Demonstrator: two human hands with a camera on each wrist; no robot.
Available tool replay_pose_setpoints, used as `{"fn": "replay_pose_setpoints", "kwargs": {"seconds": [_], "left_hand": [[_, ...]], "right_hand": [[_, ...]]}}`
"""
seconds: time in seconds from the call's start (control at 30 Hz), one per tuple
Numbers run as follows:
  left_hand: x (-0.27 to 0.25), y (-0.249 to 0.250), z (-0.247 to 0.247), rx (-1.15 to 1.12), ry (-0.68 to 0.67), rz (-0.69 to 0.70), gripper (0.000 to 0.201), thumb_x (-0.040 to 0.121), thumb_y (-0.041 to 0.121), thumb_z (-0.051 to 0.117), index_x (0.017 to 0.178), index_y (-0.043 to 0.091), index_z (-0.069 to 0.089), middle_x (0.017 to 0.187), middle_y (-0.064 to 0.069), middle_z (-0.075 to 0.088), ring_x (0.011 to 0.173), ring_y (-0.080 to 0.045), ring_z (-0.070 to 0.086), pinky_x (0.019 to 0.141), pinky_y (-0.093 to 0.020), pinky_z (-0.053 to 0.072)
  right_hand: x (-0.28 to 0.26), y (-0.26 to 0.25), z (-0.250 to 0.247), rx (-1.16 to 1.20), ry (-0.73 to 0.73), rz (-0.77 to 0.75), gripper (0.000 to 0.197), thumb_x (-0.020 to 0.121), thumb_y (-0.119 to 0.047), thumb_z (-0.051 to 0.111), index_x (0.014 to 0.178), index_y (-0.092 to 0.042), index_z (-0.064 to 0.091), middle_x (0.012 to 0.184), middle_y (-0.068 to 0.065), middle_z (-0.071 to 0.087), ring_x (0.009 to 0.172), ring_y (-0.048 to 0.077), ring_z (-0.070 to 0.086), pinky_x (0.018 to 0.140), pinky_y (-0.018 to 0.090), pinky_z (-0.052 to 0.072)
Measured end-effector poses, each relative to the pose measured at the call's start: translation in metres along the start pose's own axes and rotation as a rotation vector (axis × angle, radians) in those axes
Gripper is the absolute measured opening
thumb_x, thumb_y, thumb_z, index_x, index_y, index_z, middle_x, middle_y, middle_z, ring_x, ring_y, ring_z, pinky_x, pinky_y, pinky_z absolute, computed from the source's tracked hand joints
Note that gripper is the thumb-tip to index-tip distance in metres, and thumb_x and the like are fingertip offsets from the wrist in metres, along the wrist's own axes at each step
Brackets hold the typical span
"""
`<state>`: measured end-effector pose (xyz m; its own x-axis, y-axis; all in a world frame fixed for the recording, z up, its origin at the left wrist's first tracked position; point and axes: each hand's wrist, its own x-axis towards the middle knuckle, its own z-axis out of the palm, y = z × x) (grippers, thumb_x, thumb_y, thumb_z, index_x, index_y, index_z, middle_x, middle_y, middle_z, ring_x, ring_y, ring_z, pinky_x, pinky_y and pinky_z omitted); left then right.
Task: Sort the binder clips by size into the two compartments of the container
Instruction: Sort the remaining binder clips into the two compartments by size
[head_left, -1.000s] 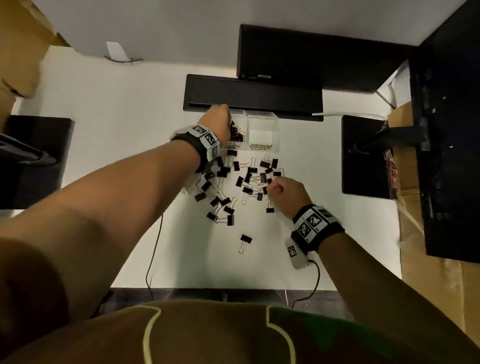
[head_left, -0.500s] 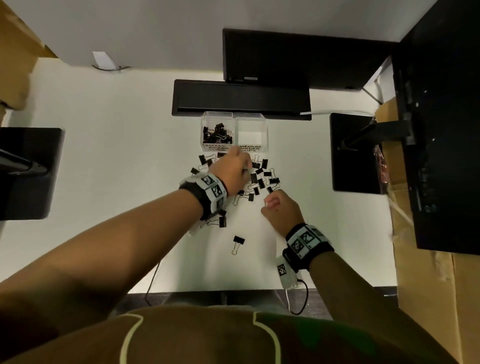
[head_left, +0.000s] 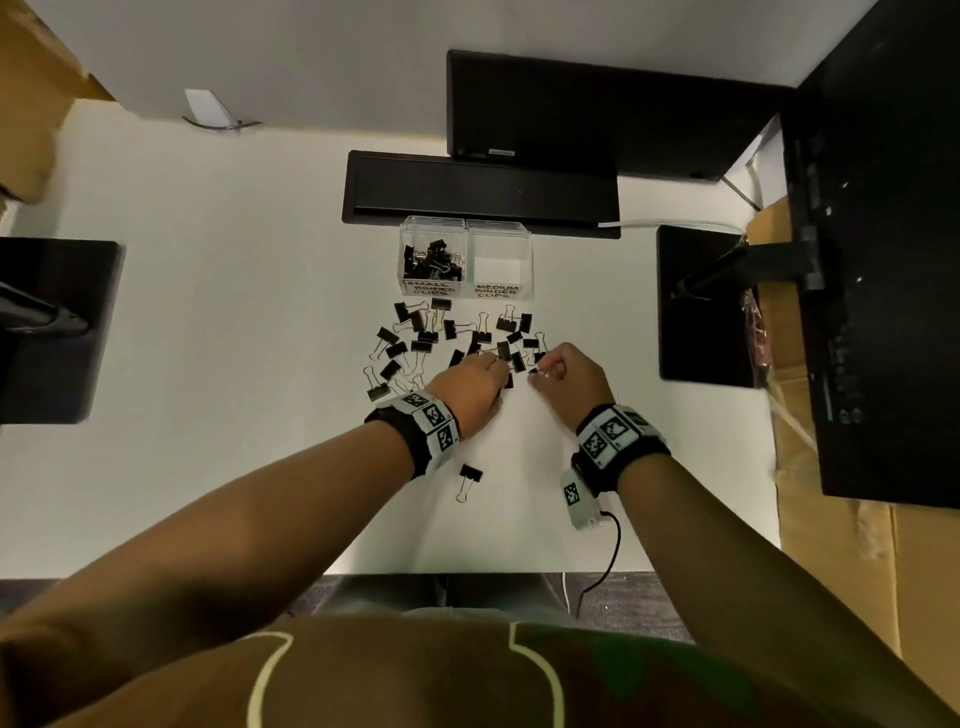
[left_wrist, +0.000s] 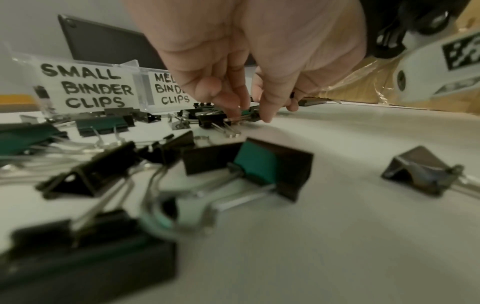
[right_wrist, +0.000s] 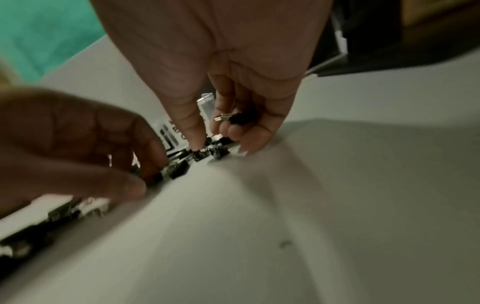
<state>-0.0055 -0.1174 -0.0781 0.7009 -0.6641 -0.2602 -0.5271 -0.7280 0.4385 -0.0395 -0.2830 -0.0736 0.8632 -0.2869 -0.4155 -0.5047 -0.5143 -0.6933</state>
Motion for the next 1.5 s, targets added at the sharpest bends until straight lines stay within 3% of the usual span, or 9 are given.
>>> {"fn": "replay_pose_setpoints", "kwargs": {"seconds": [0.17, 0.27, 0.43, 0.6, 0.8, 0.93, 1.27, 1.4, 1.5], "left_hand": [[-0.006, -0.006, -0.004, -0.089, 0.149, -0.078, 0.029, 0.089, 0.026, 0.052, 0.112, 0.009, 0.057, 0.109, -0.010, 0.055, 0.104, -0.026, 0.051, 0.084, -0.036, 0.047], [-0.005, -0.006, -0.006, -0.177, 0.193, -0.133, 0.024, 0.091, 0.027, 0.053, 0.107, 0.010, 0.060, 0.104, -0.010, 0.055, 0.099, -0.023, 0.050, 0.082, -0.030, 0.041], [0.001, 0.006, -0.009, -0.261, 0.150, -0.159, 0.017, 0.093, 0.018, 0.045, 0.103, 0.007, 0.052, 0.100, -0.011, 0.057, 0.084, -0.026, 0.057, 0.067, -0.029, 0.039], [0.005, 0.015, -0.004, -0.164, 0.092, -0.127, 0.023, 0.092, 0.015, 0.042, 0.110, 0.002, 0.049, 0.109, -0.016, 0.052, 0.093, -0.032, 0.054, 0.079, -0.036, 0.043], [0.010, 0.014, 0.001, 0.006, 0.037, -0.043, 0.027, 0.093, 0.017, 0.046, 0.113, -0.001, 0.048, 0.111, -0.019, 0.053, 0.096, -0.035, 0.054, 0.070, -0.034, 0.037], [0.012, 0.011, 0.001, 0.006, -0.011, -0.067, 0.029, 0.093, 0.016, 0.050, 0.116, 0.000, 0.046, 0.116, -0.018, 0.053, 0.102, -0.035, 0.055, 0.081, -0.041, 0.045], [0.003, 0.005, 0.001, 0.234, -0.102, 0.011, 0.043, 0.088, -0.002, 0.045, 0.130, -0.003, 0.036, 0.125, -0.020, 0.046, 0.104, -0.034, 0.054, 0.085, -0.040, 0.047], [-0.008, -0.004, -0.007, 0.043, 0.028, -0.072, 0.027, 0.096, 0.010, 0.035, 0.121, 0.001, 0.044, 0.117, -0.017, 0.051, 0.096, -0.033, 0.055, 0.081, -0.041, 0.046], [-0.012, -0.015, -0.026, -0.193, 0.172, -0.186, 0.017, 0.097, 0.012, 0.034, 0.101, 0.005, 0.048, 0.099, -0.012, 0.053, 0.076, -0.022, 0.048, 0.069, -0.035, 0.041]], "right_hand": [[0.000, 0.000, 0.007, -0.248, -0.007, -0.060, 0.024, 0.084, -0.019, 0.067, 0.103, -0.009, 0.058, 0.103, 0.005, 0.058, 0.091, 0.021, 0.057, 0.078, 0.029, 0.044], [-0.003, 0.001, 0.010, -0.255, -0.002, -0.066, 0.019, 0.086, -0.018, 0.064, 0.102, -0.009, 0.059, 0.107, 0.009, 0.058, 0.089, 0.021, 0.057, 0.076, 0.028, 0.045], [-0.013, 0.005, 0.011, -0.159, 0.005, -0.095, 0.013, 0.085, -0.016, 0.062, 0.097, -0.010, 0.061, 0.090, 0.004, 0.056, 0.079, 0.018, 0.053, 0.072, 0.025, 0.041], [-0.019, 0.012, 0.004, 0.274, 0.006, 0.113, 0.006, 0.087, -0.014, 0.058, 0.090, -0.012, 0.062, 0.079, 0.003, 0.062, 0.064, 0.014, 0.055, 0.061, 0.024, 0.049], [-0.004, 0.011, -0.013, 0.493, 0.003, 0.271, 0.013, 0.091, -0.010, 0.052, 0.085, -0.008, 0.064, 0.066, 0.007, 0.058, 0.056, 0.017, 0.048, 0.049, 0.028, 0.041], [0.011, -0.009, -0.027, 0.433, -0.054, 0.171, 0.021, 0.095, -0.012, 0.048, 0.084, -0.009, 0.065, 0.064, 0.003, 0.054, 0.053, 0.013, 0.046, 0.047, 0.023, 0.037], [0.066, -0.124, -0.026, 0.061, -0.183, -0.175, 0.015, 0.093, -0.014, 0.053, 0.093, -0.006, 0.065, 0.080, 0.005, 0.064, 0.061, 0.011, 0.058, 0.058, 0.023, 0.053], [0.081, -0.158, -0.002, -0.143, -0.158, -0.295, 0.018, 0.090, -0.016, 0.052, 0.088, -0.008, 0.068, 0.079, 0.009, 0.066, 0.068, 0.021, 0.063, 0.069, 0.036, 0.057], [0.084, -0.171, 0.014, -0.315, -0.149, -0.374, 0.023, 0.091, -0.014, 0.049, 0.098, -0.008, 0.070, 0.088, 0.006, 0.068, 0.084, 0.024, 0.065, 0.068, 0.028, 0.052]]}}
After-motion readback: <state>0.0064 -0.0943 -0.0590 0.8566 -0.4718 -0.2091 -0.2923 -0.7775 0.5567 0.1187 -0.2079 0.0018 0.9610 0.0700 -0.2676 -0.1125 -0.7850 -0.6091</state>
